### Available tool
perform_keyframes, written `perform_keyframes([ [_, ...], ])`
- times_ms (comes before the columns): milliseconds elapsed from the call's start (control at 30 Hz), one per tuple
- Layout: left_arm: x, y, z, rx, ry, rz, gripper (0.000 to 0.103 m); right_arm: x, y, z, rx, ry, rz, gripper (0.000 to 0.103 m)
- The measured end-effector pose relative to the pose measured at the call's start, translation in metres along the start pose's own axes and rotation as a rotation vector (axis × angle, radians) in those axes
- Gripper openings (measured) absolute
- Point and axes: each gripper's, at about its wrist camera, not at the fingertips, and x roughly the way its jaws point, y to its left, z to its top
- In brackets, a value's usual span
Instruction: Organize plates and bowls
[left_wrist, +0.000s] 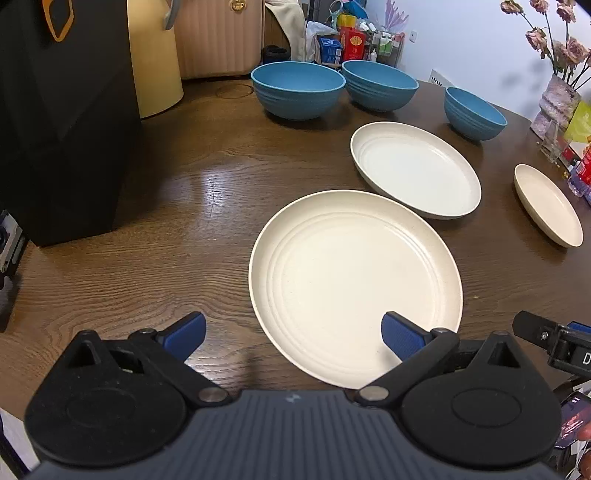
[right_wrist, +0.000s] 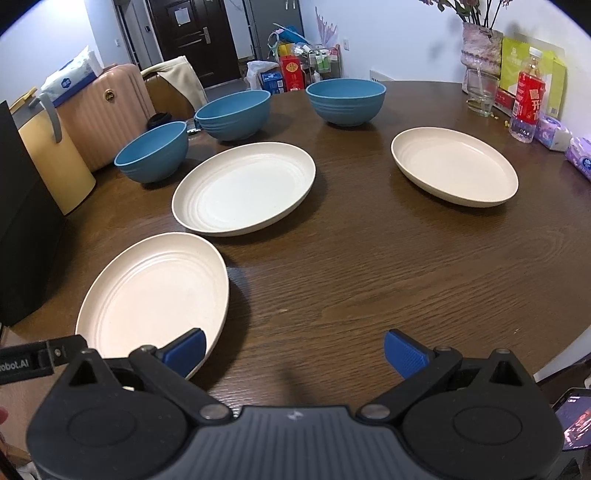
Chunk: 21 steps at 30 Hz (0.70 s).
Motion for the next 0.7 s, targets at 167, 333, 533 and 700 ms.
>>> perform_keyframes([
  [167, -0.004, -0.002, -0.002, -0.005, 0.0, 0.004, 0.103, -0.003, -0.004, -0.001, 0.001, -0.007, -0.004, 0.103],
  [333, -0.008, -0.007, -0.004, 0.001, -0.009, 0.008, 0.103, -0.006, -0.009, -0.003, 0.005, -0.011, -0.002, 0.103],
  [533, -0.013, -0.012, -0.007, 0.006, -0.017, 0.008, 0.103, -0.011, -0.015, -0.005, 0.007, -0.019, 0.001, 0.103],
  [700, -0.018, -0.018, -0.013, 0.001, -0.023, 0.011, 0.103, -0.016, -0.021, -0.008, 0.002, -0.024, 0.002, 0.103],
])
